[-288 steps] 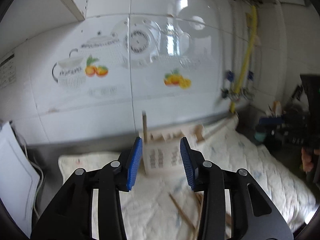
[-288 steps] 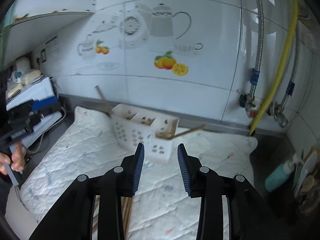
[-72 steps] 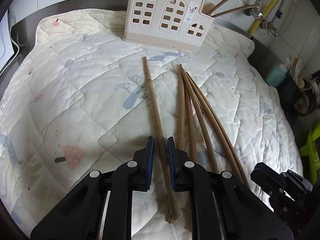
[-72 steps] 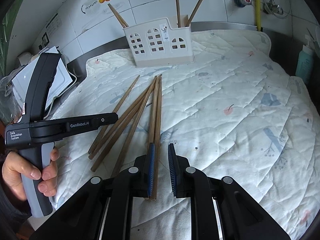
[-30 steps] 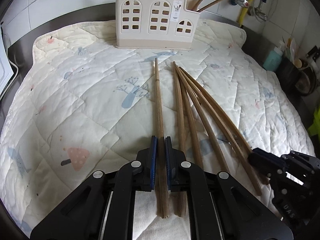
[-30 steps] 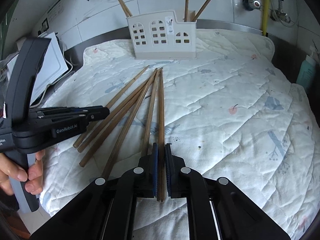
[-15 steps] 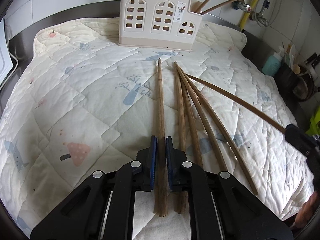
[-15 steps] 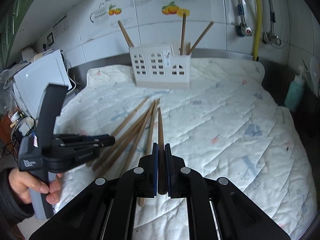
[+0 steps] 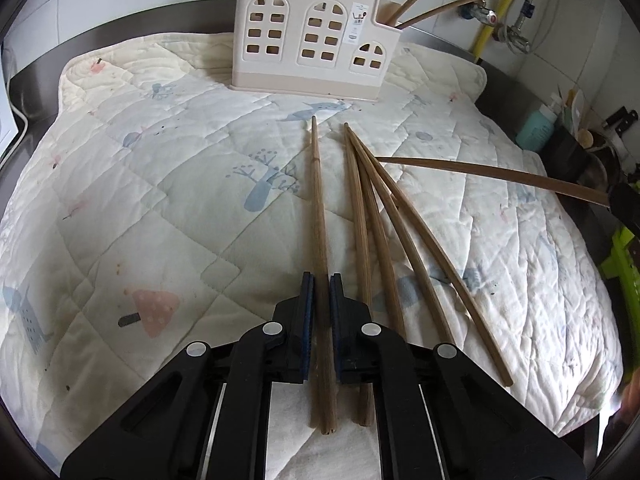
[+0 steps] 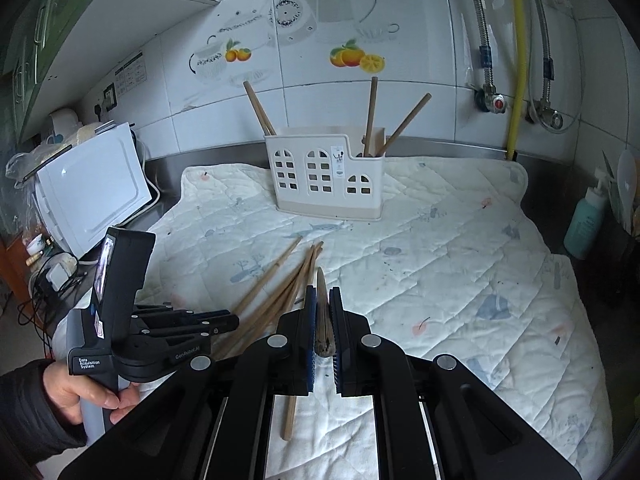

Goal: Organize utensils
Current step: 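Lift the chopstick with the left tool toward the holder while the right tool lifts its own, then raise the left tool's chopstick over the white holder while the right tool carries its own there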

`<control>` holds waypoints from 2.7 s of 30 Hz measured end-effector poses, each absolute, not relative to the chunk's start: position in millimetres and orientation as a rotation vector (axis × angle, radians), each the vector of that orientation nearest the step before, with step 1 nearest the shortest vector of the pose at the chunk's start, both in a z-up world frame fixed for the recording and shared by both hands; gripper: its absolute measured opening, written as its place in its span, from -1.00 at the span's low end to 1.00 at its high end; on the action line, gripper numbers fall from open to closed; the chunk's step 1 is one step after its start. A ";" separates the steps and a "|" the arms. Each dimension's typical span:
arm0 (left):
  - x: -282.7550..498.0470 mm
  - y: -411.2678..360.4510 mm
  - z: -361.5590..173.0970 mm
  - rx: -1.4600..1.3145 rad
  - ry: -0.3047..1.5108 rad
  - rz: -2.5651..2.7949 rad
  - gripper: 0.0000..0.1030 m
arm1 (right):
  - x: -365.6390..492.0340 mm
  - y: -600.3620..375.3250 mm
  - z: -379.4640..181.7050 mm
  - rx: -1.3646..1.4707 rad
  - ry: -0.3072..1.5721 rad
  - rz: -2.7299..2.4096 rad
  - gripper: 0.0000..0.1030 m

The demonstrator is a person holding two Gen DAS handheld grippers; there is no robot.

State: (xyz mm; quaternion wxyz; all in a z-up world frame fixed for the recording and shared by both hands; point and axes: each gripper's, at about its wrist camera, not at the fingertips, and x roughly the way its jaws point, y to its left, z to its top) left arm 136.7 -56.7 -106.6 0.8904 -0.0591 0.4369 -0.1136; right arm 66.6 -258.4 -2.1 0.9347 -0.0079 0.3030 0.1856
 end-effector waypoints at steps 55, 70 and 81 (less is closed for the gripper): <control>125.4 -25.6 -36.4 -0.062 0.729 -0.325 -0.90 | 81.7 -246.0 58.1 -0.031 0.498 0.429 -0.88; 161.8 -25.8 36.5 -0.019 0.628 -0.383 -0.90 | 154.6 -245.0 147.3 -0.097 0.448 0.442 -0.88; 196.4 -28.4 119.0 0.015 0.468 -0.368 -0.90 | 225.9 -236.9 179.9 -0.149 0.467 0.368 -0.88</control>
